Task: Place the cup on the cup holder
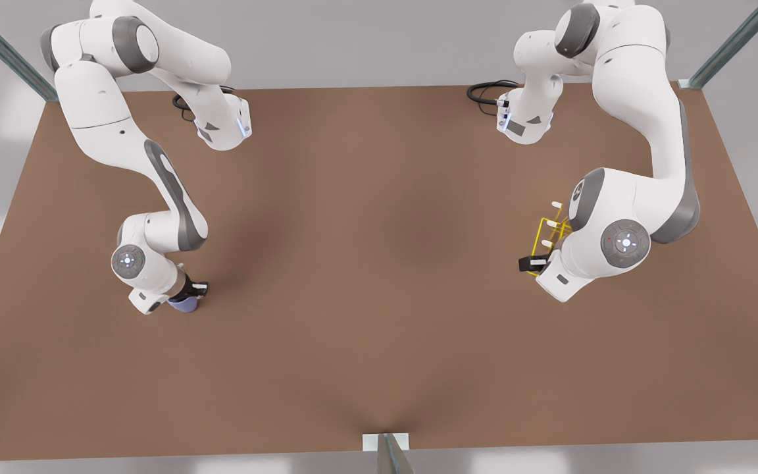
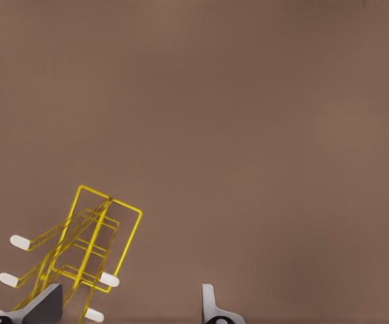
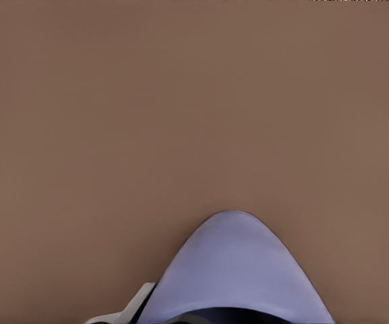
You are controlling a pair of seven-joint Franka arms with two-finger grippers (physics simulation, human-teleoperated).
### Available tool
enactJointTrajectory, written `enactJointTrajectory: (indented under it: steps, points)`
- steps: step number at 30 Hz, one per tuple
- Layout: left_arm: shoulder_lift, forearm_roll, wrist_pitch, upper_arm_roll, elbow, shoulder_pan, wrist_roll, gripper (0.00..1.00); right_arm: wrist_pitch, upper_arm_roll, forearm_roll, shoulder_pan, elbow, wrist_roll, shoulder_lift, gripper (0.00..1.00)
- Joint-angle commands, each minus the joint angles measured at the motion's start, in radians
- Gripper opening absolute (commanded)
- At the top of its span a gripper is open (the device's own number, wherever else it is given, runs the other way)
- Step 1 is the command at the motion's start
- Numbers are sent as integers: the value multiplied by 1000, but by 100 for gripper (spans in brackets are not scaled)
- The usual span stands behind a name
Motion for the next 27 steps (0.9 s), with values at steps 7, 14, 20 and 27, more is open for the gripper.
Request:
enactJointTrajectory:
  steps: [7, 14, 20, 27]
  points:
    - [-1, 1, -2, 1, 0, 0, -27, 100, -14, 32, -16, -41, 2, 33, -18, 21]
    - [-1, 1, -2, 1, -1, -2, -28, 100, -225, 61, -7, -29, 110, 35, -61, 21]
    - [-2, 1, -2, 1, 0, 8, -22, 100, -496, 72, 116, 92, 316, 136, -92, 21]
    - [-2, 2, -2, 1, -1, 6, -28, 100, -390, 72, 387, 291, 532, 306, 75, 21]
